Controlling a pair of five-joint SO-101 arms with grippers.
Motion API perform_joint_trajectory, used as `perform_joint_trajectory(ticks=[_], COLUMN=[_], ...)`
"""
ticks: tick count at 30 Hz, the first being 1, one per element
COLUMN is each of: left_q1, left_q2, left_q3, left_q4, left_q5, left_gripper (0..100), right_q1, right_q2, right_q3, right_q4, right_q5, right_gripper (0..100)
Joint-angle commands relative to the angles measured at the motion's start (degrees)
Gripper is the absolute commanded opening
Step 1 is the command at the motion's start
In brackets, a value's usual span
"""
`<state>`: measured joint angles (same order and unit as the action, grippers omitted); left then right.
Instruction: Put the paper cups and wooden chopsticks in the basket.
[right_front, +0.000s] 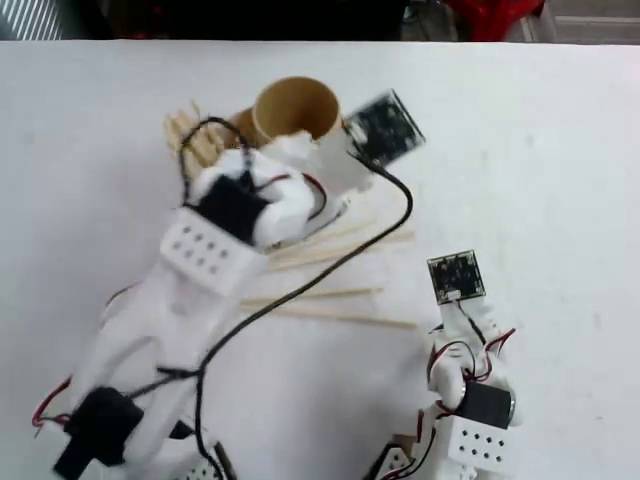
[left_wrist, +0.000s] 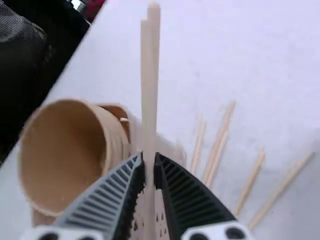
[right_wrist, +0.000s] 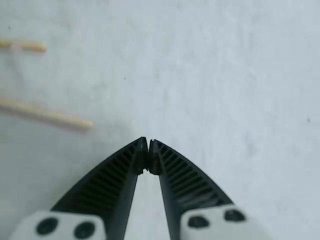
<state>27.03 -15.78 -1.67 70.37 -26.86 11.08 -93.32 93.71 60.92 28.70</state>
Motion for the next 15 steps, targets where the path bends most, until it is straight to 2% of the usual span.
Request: perform_joint_trajectory(ticks=[1, 5, 8, 11, 15], left_q1=[1.19, 0.92, 0.57, -3.91, -11.03], left_q2=[-4.44, -4.00, -4.09, -4.26, -9.36], left_q3=[-10.81, -22.33, -26.46, -28.57, -25.85], left_q4=[0.97, -1.41, -3.34, -5.71, -7.03], left_q5=[3.16, 5.45, 5.71, 6.59, 12.48], left_gripper=[2, 2, 2, 2, 2], right_q1=[-0.13, -0.13, -0.13, -0.13, -0.13], right_q2=[-0.48, -0.48, -0.48, -0.48, -0.48], right_q3=[-0.26, -0.26, -0.26, -0.26, -0.26], right_q4=[-1.19, -1.19, -1.19, -1.19, -1.19], right_q5=[0.18, 0.18, 0.18, 0.18, 0.18], right_gripper=[1.8, 1.8, 1.8, 1.8, 1.8])
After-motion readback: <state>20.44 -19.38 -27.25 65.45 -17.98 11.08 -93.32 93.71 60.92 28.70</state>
